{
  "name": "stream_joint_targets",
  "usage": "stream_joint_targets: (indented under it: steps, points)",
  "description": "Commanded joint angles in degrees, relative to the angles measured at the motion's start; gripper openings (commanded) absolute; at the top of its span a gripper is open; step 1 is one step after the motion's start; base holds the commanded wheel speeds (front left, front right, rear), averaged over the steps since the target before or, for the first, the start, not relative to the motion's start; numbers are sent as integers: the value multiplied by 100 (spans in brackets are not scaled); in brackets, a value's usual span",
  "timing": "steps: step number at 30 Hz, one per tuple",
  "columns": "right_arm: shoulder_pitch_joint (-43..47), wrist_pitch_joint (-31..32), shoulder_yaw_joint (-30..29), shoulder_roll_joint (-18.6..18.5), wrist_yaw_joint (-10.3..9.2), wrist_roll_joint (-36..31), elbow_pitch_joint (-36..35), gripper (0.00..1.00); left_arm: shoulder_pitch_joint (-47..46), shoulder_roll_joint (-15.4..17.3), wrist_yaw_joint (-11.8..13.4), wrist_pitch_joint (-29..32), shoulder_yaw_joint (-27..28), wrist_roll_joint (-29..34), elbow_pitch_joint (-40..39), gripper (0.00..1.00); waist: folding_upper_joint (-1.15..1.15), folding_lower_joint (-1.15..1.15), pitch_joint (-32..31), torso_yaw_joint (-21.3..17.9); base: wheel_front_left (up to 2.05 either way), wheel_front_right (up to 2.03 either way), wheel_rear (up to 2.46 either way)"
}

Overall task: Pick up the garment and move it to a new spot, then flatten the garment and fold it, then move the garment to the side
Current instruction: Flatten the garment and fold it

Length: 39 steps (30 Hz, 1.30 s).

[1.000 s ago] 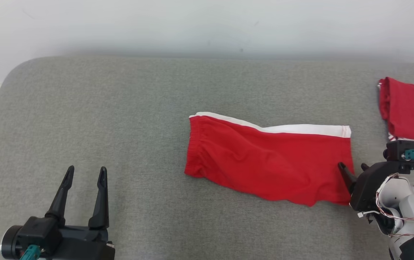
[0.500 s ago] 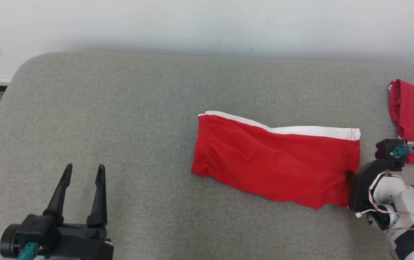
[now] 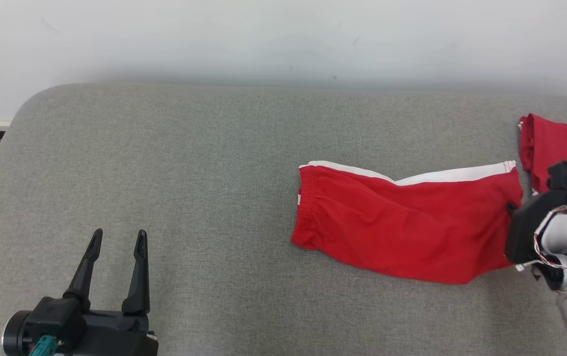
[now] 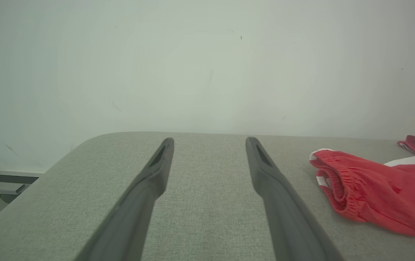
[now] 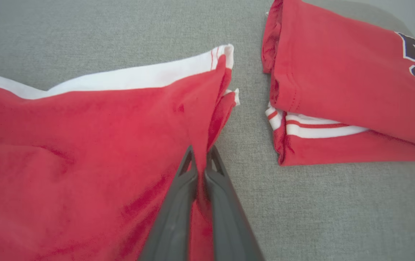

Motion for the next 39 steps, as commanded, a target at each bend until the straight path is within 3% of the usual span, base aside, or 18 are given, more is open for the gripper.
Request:
stream_joint_targets:
  steps: [1, 13, 23, 32, 33, 34, 35, 36, 39]
  points:
    - [-39, 8, 28, 63, -12, 46, -50, 0, 75, -8, 12, -17, 7, 21, 7, 100, -1, 0, -19, -17, 0, 0, 0]
    - [-379, 336, 634, 764, -12, 772, -819, 0, -1, -77, 12, -17, -110, -15, 47, 100, -1, 0, -42, -50, 0, 0, 0]
    - [-659, 619, 930, 1507, -12, 972, -581, 0, -185, -182, 12, -17, -404, -104, 122, 100, -1, 0, 25, 386, 0, 0, 0]
    - [-675, 527, 1205, 1779, -12, 919, -184, 0, -286, -262, 12, -17, -574, -167, 170, 100, -1, 0, 143, 642, 0, 0, 0]
    - [-675, 468, 1269, 1791, -12, 881, -157, 22, -293, -267, 12, -16, -581, -173, 180, 100, -1, 0, 147, 650, 0, 0, 0]
    - [-687, 309, 1336, 1793, -11, 850, -199, 74, -303, -275, 12, -17, -590, -175, 187, 100, -1, 0, 150, 658, 0, 0, 0]
    - [-687, 309, 1336, 1793, -11, 850, -199, 74, -303, -275, 12, -17, -590, -175, 187, 100, -1, 0, 150, 658, 0, 0, 0]
    - [-687, 156, 1401, 1743, -12, 803, -209, 100, -310, -280, 12, -17, -595, -175, 192, 100, -1, 0, 150, 661, 0, 0, 0]
    - [-620, -278, 1492, 1576, -12, 816, -256, 100, -298, -276, 12, -17, -559, -178, 203, 100, -1, 0, 120, 611, 0, 0, 0]
